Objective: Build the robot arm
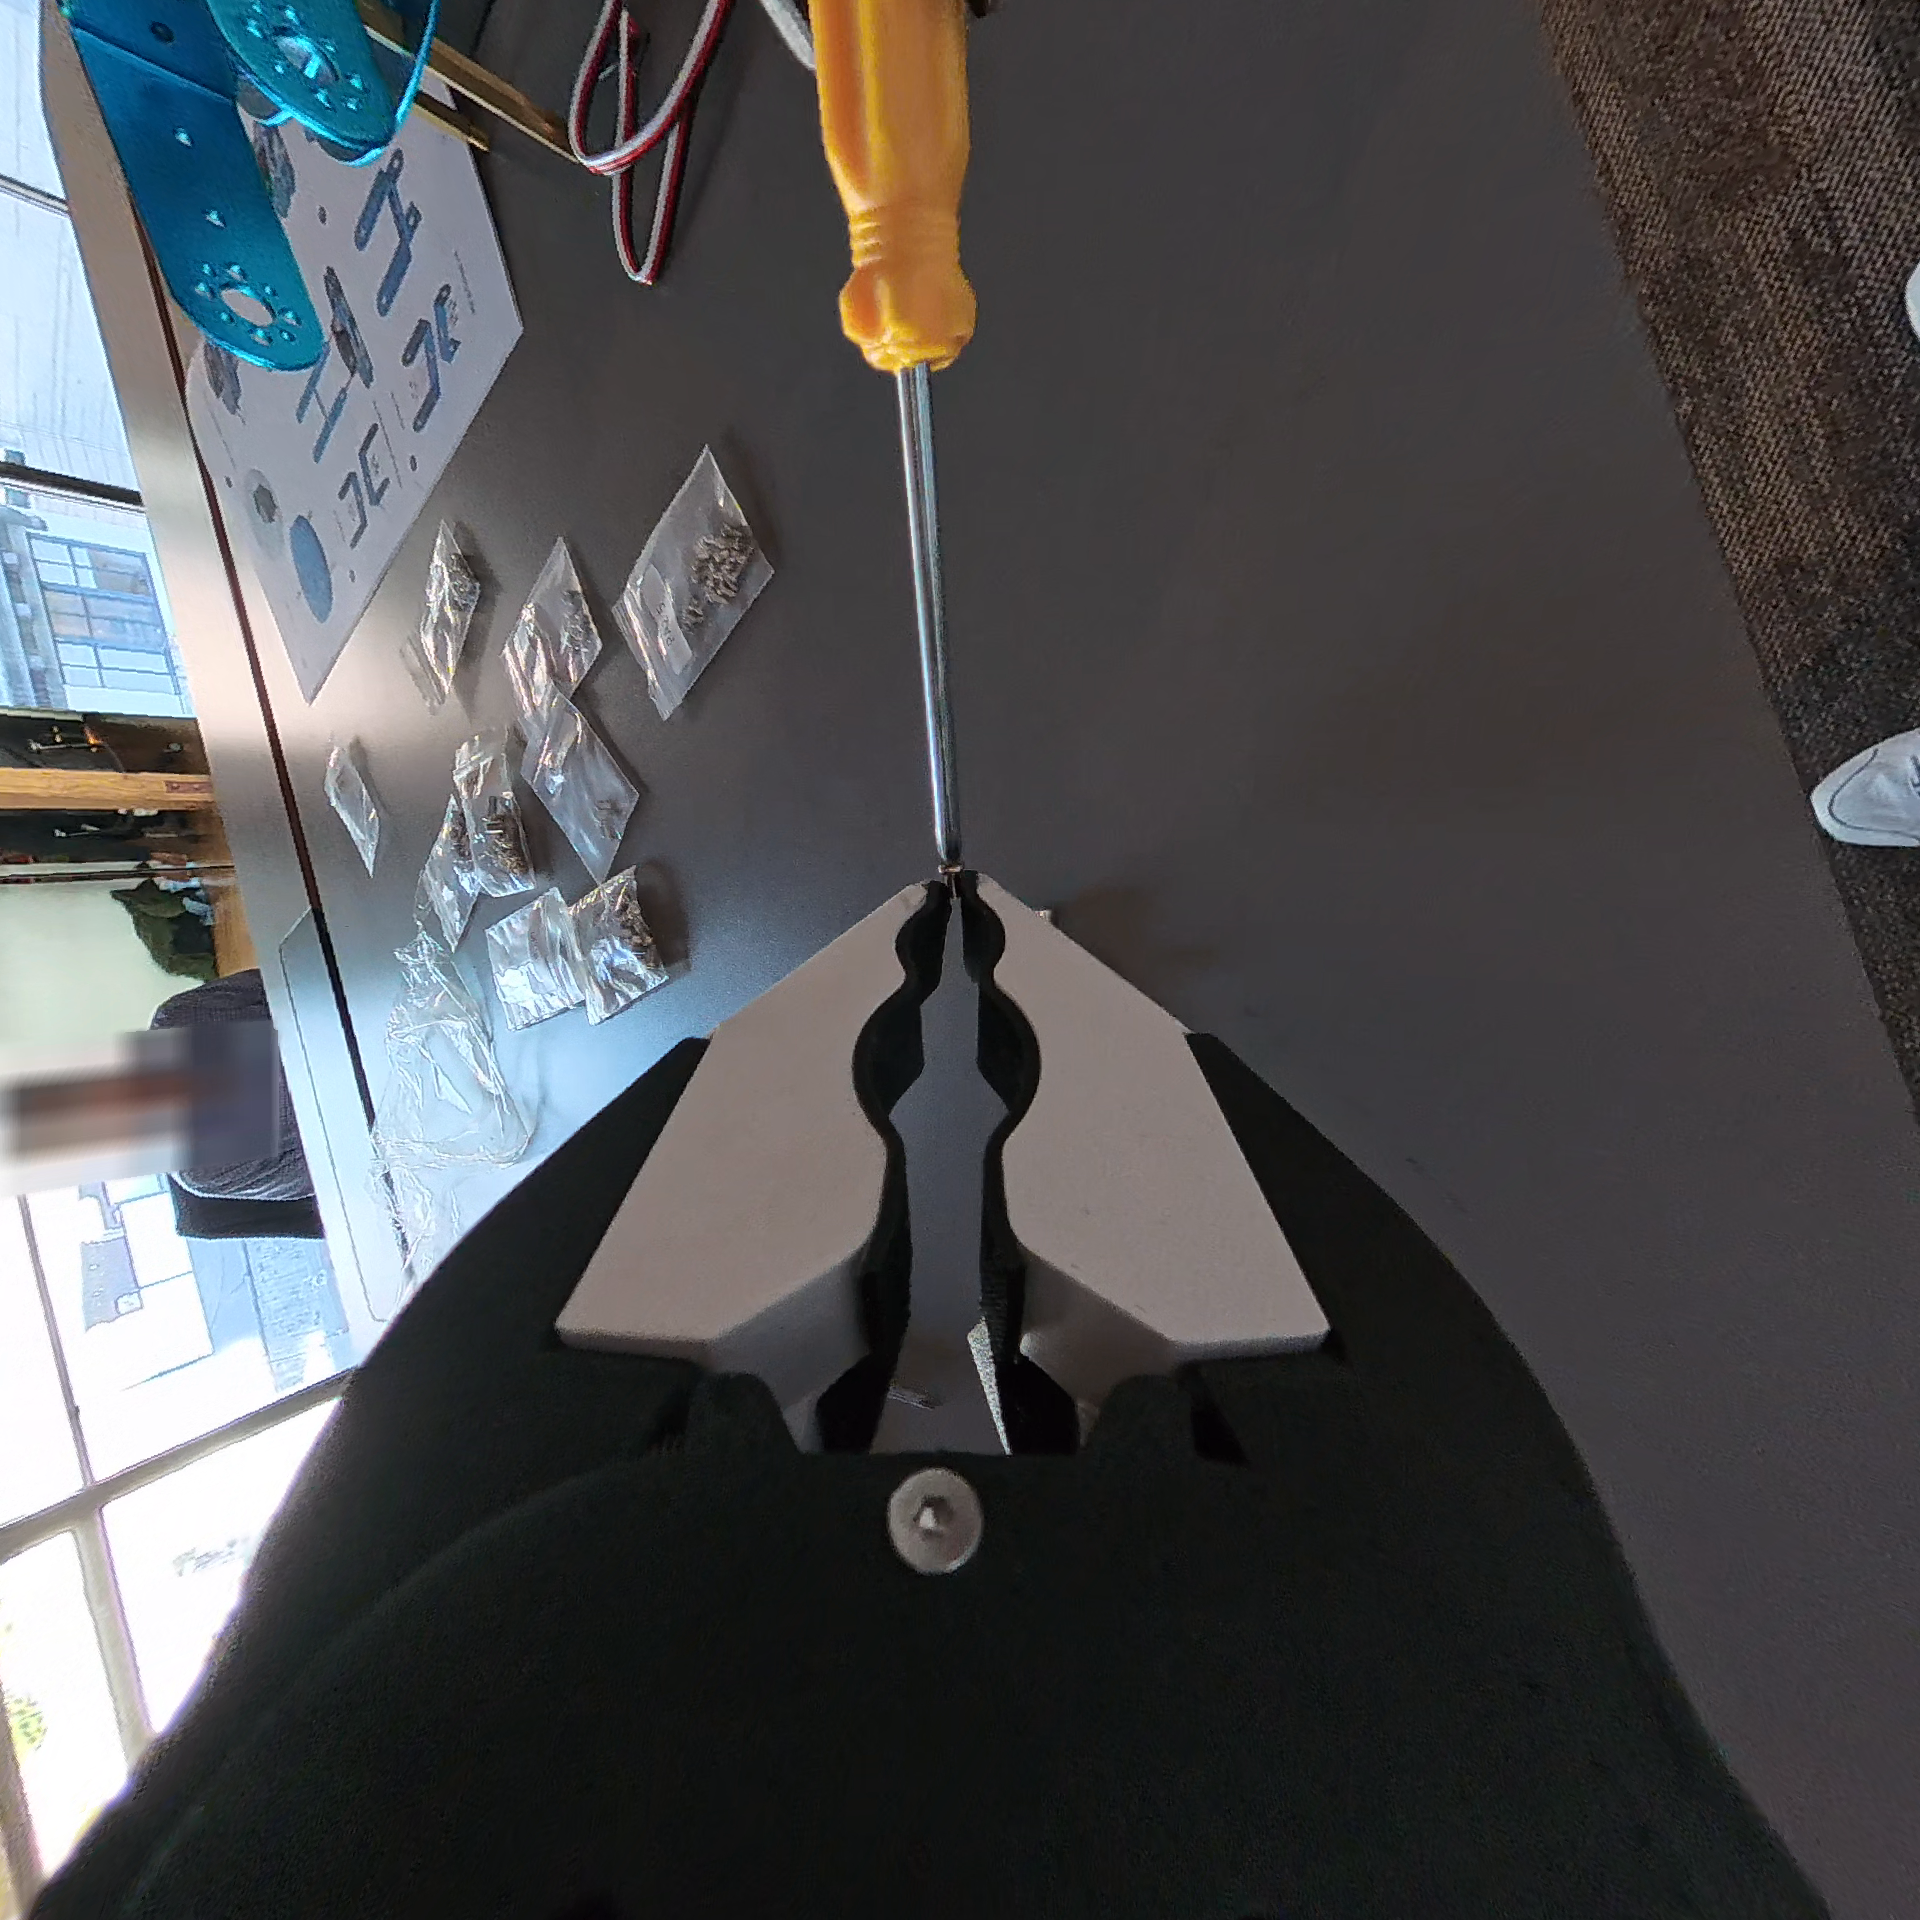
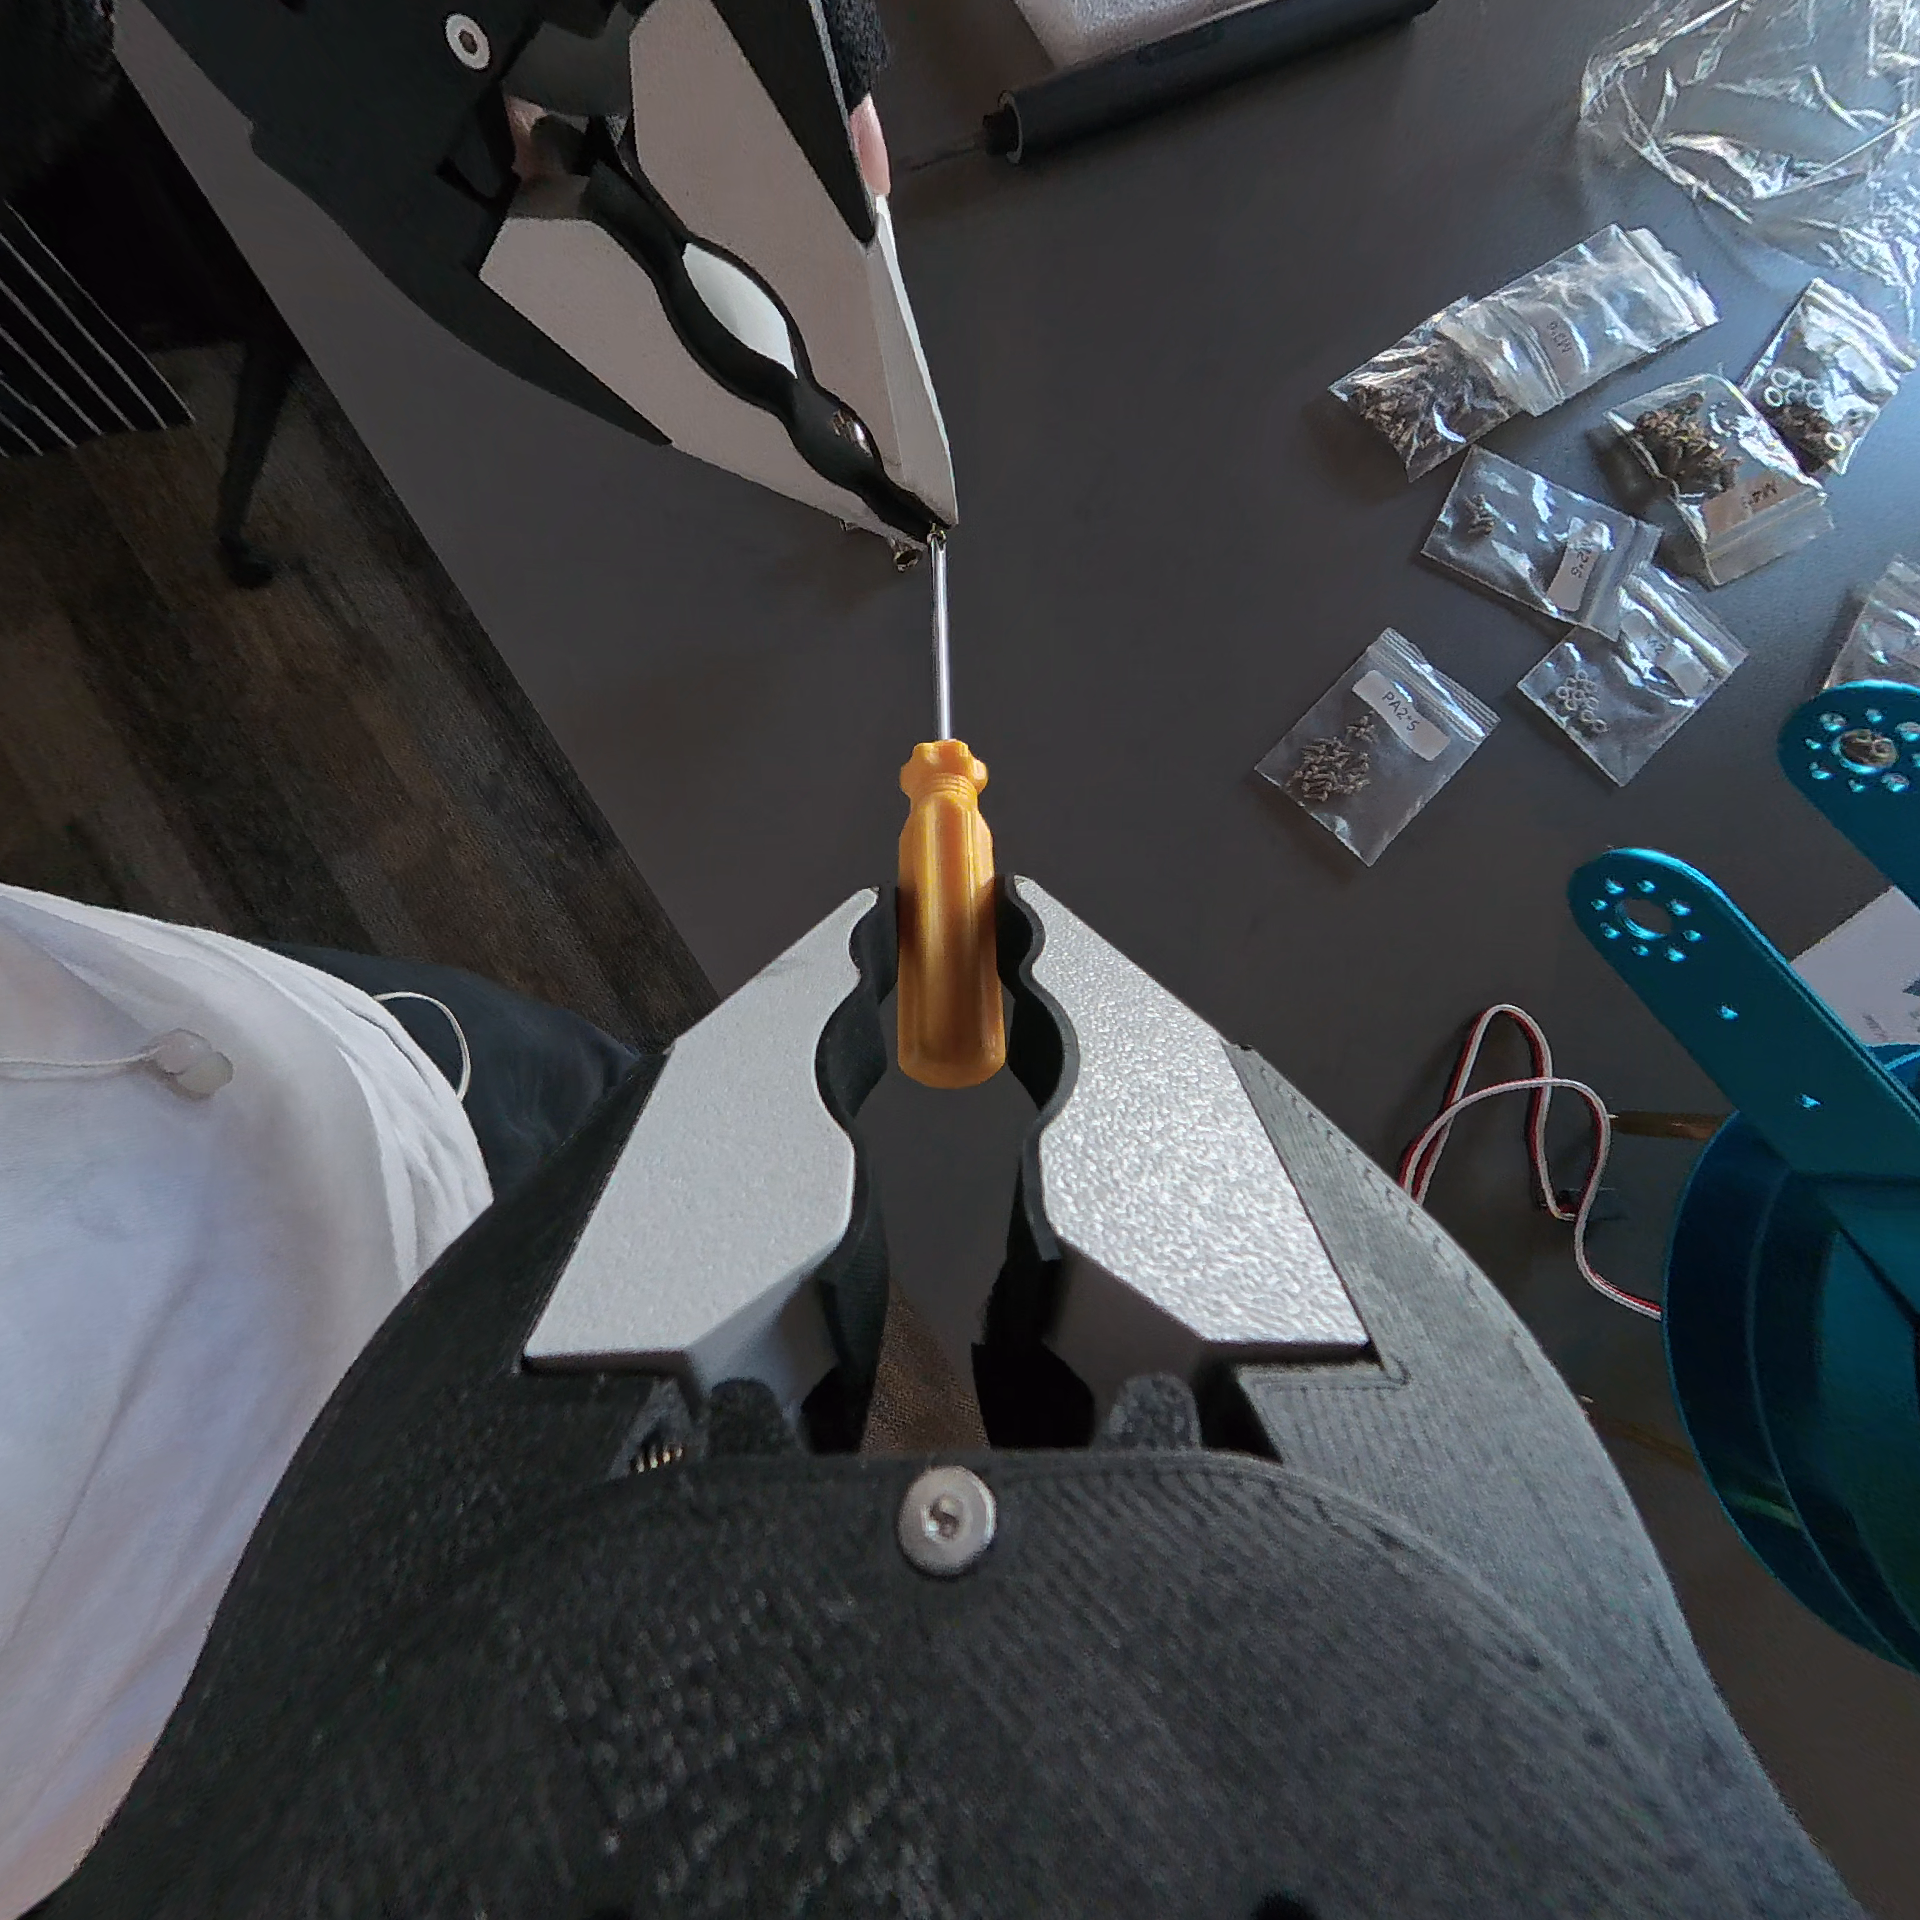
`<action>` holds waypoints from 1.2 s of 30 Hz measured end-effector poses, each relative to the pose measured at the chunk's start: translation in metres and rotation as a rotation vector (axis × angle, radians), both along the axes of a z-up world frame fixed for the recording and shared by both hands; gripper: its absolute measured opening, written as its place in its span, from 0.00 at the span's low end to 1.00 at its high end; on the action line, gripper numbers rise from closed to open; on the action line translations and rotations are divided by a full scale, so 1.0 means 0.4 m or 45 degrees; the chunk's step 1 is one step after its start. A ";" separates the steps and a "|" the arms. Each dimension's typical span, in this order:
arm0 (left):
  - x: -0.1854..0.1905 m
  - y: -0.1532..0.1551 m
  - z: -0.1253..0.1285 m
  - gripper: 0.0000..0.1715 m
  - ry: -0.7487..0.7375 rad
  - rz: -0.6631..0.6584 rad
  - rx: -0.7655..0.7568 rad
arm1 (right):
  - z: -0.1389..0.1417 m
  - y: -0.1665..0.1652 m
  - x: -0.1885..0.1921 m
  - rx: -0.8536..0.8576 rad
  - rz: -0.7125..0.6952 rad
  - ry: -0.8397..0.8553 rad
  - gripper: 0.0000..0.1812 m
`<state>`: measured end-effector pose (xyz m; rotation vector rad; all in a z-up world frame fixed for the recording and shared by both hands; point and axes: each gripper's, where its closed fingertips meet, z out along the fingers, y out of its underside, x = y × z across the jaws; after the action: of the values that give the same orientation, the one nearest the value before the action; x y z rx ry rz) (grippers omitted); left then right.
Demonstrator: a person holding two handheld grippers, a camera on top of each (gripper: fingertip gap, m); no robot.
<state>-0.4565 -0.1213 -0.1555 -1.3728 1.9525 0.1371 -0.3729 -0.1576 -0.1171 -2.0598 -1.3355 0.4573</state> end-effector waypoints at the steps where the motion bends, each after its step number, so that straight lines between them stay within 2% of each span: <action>1: 0.001 0.000 0.003 0.01 -0.012 0.001 -0.005 | 0.001 0.000 0.002 -0.003 -0.003 0.009 0.10; 9: 0.016 -0.001 0.027 0.05 -0.101 -0.007 -0.032 | 0.014 0.002 0.007 -0.019 -0.020 0.082 0.10; 13: 0.016 0.015 0.055 0.12 -0.171 0.028 0.000 | 0.017 0.001 0.013 -0.007 -0.029 0.084 0.10; 17: 0.017 0.024 0.136 0.16 -0.456 0.100 -0.101 | 0.035 -0.004 0.046 0.018 -0.102 0.153 0.09; 20: 0.035 0.024 0.208 0.22 -0.730 0.101 -0.286 | 0.065 -0.009 0.107 0.059 -0.244 0.274 0.09; 22: 0.059 0.032 0.244 0.25 -0.847 0.066 -0.402 | 0.090 -0.011 0.160 0.100 -0.359 0.362 0.09; 24: 0.094 0.044 0.267 0.30 -0.898 0.011 -0.489 | 0.112 -0.012 0.219 0.158 -0.480 0.426 0.09; 28: 0.201 0.081 0.321 0.33 -0.966 -0.089 -0.604 | 0.138 -0.027 0.325 0.265 -0.686 0.521 0.09; 33: 0.379 0.160 0.380 0.37 -1.018 -0.088 -0.739 | 0.144 -0.046 0.441 0.359 -0.868 0.588 0.09; 36: 0.471 0.209 0.380 0.35 -0.986 -0.054 -0.738 | 0.130 -0.042 0.496 0.371 -0.926 0.640 0.09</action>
<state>-0.2680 -0.0378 -0.0037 -1.4260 1.3831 -0.9129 -0.1747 -0.1745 -0.0652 -1.8502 -0.2960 0.3802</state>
